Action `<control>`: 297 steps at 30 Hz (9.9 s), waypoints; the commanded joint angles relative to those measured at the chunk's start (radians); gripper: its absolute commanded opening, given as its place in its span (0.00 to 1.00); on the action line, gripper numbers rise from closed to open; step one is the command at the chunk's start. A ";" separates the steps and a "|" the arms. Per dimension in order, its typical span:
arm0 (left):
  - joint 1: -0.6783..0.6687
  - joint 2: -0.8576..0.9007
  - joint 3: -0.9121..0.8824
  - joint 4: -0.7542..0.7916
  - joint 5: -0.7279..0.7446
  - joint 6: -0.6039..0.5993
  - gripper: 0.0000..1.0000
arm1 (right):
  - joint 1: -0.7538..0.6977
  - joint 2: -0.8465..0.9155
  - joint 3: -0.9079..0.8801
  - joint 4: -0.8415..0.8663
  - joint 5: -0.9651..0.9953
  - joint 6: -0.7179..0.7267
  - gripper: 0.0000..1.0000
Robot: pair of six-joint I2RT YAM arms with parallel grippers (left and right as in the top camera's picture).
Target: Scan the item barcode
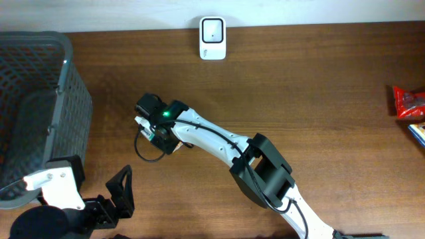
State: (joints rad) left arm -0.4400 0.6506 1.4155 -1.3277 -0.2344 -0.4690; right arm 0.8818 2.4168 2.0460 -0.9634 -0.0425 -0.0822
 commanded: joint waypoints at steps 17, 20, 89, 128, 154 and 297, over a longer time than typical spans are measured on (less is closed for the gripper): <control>0.004 0.000 -0.003 0.002 0.007 -0.009 0.99 | -0.389 0.031 0.139 -0.319 -0.959 0.126 0.04; 0.004 0.000 -0.003 0.002 0.007 -0.009 0.99 | -0.430 0.031 0.027 -0.286 -1.005 0.126 0.04; 0.004 0.000 -0.003 0.002 0.007 -0.009 0.99 | -0.418 0.027 0.092 -0.383 -0.364 -0.150 0.44; 0.004 0.000 -0.003 0.002 0.007 -0.009 0.99 | -0.415 0.024 0.341 -0.214 0.210 -0.055 0.04; 0.004 0.000 -0.003 0.002 0.007 -0.009 0.99 | -0.448 0.106 0.323 0.568 0.237 -0.613 0.04; 0.004 0.000 -0.003 0.002 0.007 -0.009 0.99 | -0.136 0.032 0.103 -0.108 -0.352 -0.475 0.52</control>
State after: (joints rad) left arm -0.4400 0.6506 1.4155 -1.3273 -0.2344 -0.4694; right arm 0.7498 2.4126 2.1376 -1.0485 -0.3000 -0.5213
